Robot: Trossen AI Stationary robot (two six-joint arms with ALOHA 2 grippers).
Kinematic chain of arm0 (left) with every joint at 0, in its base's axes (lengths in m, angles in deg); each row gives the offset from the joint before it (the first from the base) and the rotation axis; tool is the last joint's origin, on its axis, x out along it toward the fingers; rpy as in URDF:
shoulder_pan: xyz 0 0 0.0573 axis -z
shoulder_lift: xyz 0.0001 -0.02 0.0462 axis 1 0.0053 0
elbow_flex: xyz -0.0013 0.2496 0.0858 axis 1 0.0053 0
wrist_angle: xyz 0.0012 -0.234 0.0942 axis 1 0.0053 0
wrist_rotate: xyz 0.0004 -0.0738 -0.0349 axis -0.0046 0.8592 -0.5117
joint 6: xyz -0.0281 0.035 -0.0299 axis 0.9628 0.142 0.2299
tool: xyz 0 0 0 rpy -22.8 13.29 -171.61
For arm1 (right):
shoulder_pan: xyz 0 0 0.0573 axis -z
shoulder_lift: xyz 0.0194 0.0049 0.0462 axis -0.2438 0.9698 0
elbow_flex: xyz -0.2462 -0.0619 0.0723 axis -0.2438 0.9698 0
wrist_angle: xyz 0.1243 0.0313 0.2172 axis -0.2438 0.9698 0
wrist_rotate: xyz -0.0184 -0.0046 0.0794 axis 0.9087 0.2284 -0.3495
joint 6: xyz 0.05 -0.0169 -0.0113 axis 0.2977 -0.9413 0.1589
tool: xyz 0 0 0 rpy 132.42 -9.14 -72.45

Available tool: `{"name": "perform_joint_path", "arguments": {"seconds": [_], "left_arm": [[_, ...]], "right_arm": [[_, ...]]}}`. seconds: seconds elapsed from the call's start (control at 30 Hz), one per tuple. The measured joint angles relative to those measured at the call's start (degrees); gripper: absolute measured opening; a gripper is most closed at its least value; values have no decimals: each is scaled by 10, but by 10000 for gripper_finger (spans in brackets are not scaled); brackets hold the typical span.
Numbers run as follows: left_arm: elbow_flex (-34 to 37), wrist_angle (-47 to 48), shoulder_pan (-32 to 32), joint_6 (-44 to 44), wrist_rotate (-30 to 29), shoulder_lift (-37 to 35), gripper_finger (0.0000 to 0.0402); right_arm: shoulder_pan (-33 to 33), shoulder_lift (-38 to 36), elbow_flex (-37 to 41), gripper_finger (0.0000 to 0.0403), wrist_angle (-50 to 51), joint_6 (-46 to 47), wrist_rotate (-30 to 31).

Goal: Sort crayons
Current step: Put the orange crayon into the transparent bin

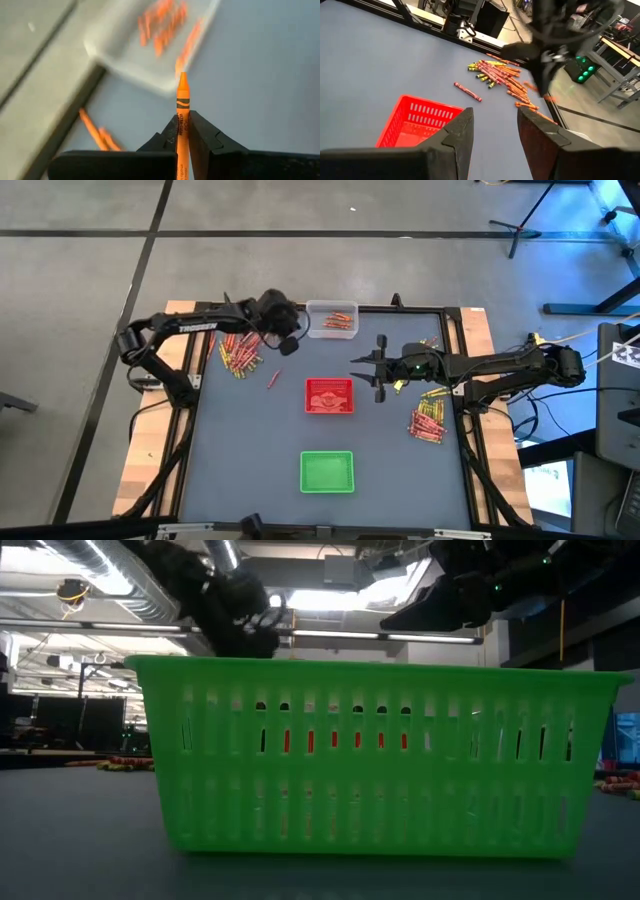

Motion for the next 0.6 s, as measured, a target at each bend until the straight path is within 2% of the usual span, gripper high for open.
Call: {"name": "perform_joint_path", "arguments": {"seconds": [0.3,0.47,0.6], "left_arm": [[-16,-229,-2,-14,0,19,8],[-16,-304,-23,-14,4,63,8],[-16,-336,-38,-13,35,101,8]], "right_arm": [[0,0,0,151,0,4,0],[0,0,0,151,-1,5,0],[0,0,0,151,-1,5,0]]}}
